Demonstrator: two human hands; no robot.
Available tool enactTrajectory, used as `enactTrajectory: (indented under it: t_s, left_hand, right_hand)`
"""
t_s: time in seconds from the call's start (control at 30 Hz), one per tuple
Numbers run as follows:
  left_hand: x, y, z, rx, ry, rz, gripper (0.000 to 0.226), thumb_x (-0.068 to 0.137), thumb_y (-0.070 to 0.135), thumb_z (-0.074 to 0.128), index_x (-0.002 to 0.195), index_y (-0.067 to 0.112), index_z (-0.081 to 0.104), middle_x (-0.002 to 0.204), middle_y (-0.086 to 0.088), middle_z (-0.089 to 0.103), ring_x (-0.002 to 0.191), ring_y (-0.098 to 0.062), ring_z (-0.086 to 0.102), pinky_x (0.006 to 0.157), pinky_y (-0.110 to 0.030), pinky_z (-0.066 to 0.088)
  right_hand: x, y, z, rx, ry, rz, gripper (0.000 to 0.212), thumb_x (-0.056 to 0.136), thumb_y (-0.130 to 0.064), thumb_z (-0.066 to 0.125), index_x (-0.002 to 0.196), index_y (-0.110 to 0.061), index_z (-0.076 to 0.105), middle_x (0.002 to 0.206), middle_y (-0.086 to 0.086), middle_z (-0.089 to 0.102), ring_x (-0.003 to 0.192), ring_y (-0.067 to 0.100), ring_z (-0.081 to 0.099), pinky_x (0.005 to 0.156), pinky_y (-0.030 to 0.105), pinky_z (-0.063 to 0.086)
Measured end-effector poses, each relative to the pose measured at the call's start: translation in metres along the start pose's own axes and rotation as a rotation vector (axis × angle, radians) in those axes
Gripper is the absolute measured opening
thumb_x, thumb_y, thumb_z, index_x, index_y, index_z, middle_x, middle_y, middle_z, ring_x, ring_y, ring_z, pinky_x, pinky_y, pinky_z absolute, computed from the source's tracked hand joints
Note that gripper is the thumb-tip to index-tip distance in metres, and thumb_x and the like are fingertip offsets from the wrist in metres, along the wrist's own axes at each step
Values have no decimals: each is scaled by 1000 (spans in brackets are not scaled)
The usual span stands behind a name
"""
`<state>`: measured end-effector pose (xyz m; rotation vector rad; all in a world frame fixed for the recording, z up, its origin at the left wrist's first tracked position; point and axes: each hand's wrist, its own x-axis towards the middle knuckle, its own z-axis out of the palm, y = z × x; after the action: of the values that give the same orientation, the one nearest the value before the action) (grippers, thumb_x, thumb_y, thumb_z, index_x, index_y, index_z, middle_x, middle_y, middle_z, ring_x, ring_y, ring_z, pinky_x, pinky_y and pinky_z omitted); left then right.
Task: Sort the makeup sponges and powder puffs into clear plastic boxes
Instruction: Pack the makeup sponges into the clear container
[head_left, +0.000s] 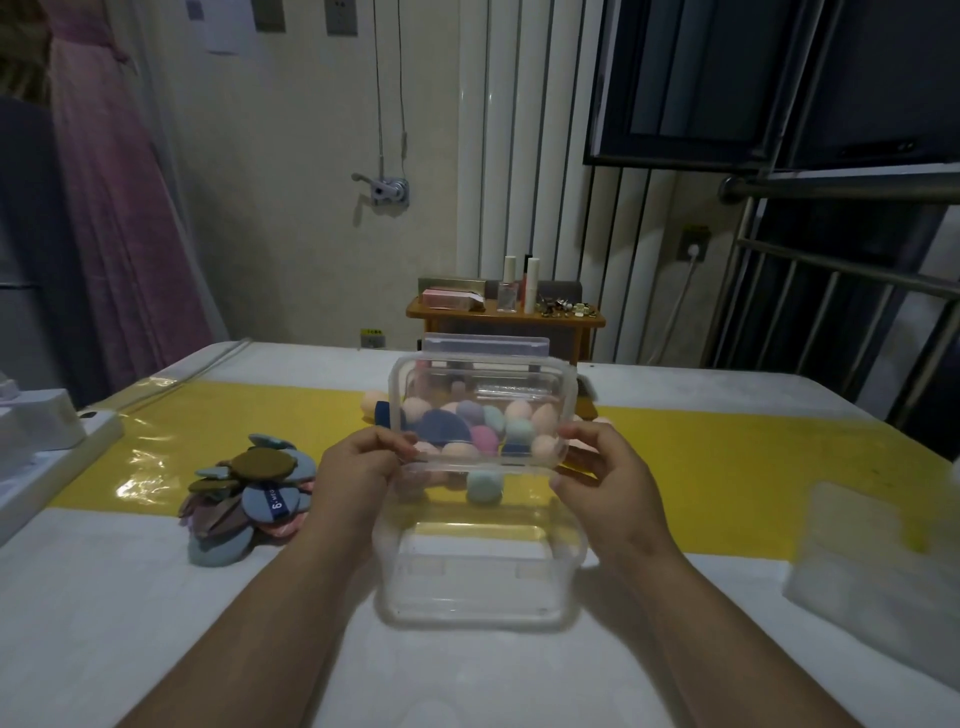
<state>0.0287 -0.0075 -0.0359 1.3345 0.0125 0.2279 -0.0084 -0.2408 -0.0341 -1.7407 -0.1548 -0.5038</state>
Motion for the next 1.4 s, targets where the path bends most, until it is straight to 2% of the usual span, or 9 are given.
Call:
enactTrajectory:
  t_s: [0.13, 0.27, 0.33, 0.57, 0.67, 0.77, 0.97, 1.1, 1.4]
  left_hand:
    - [0, -2, 0, 89, 32, 21, 46, 75, -16, 54, 74, 22, 79, 96, -5, 75, 94, -28, 69, 74, -43, 60]
    - [-7, 2, 6, 96, -2, 37, 62, 79, -17, 50, 84, 37, 80, 102, 4, 74, 96, -17, 69, 65, -23, 57]
    - [-10, 5, 8, 72, -26, 34, 69, 80, -19, 45, 87, 41, 79, 106, 6, 71, 92, -10, 69, 61, -18, 55]
    - [-13, 11, 8, 123, -167, -9, 76, 76, -17, 44, 110, 48, 63, 122, 12, 53, 110, -20, 55, 83, -39, 54]
    - [-16, 14, 8, 114, -149, 0, 79, 73, -22, 45, 110, 45, 65, 118, 14, 53, 102, -18, 59, 72, -32, 59]
    - [-18, 15, 9, 50, -134, -3, 75, 73, -26, 52, 107, 39, 67, 119, 9, 56, 99, -21, 63, 65, -33, 62]
    - [-21, 20, 11, 64, -106, 27, 71, 73, -25, 54, 108, 35, 66, 118, 5, 56, 92, -9, 61, 54, -18, 54]
    - [-19, 20, 9, 72, -64, 34, 70, 74, -24, 47, 104, 36, 66, 124, -3, 56, 92, -11, 60, 52, -19, 53]
    - [-11, 14, 5, 76, -50, -9, 70, 75, -21, 39, 108, 33, 69, 132, -6, 53, 102, -26, 61, 68, -38, 60]
  right_hand:
    - [0, -1, 0, 4, -4, 6, 50, 81, 13, 66, 103, -32, 62, 109, -12, 68, 104, 8, 67, 86, 36, 58]
    - [2, -1, -3, 72, -32, 60, 52, 81, 15, 63, 108, -29, 61, 115, -9, 65, 102, 14, 69, 83, 41, 59]
    - [3, 0, -2, 118, -54, 73, 56, 80, 16, 65, 110, -31, 61, 117, -12, 64, 101, 13, 70, 78, 34, 59]
    - [6, 9, -1, 77, -64, 109, 46, 82, 5, 69, 105, -35, 61, 109, -14, 66, 88, 1, 68, 73, 27, 54]
    - [9, 5, -4, -55, 64, 85, 18, 85, -26, 70, 92, -39, 61, 94, -20, 67, 88, 4, 65, 69, 24, 52]
    - [10, 6, -9, -251, 218, 110, 16, 92, -16, 62, 86, -31, 58, 103, -11, 68, 95, 18, 65, 72, 34, 54]
    - [18, 12, -11, -608, 63, 285, 48, 92, -3, 51, 136, -20, 48, 142, 4, 46, 117, 25, 53, 92, 34, 46]
    - [29, 13, -7, -661, -4, 304, 62, 92, 2, 46, 149, -20, 36, 152, 5, 37, 131, 27, 44, 102, 34, 41]
    - [37, 32, 0, -852, 77, 281, 37, 101, -16, 44, 138, -15, 45, 130, 13, 40, 105, 33, 55, 81, 34, 43]
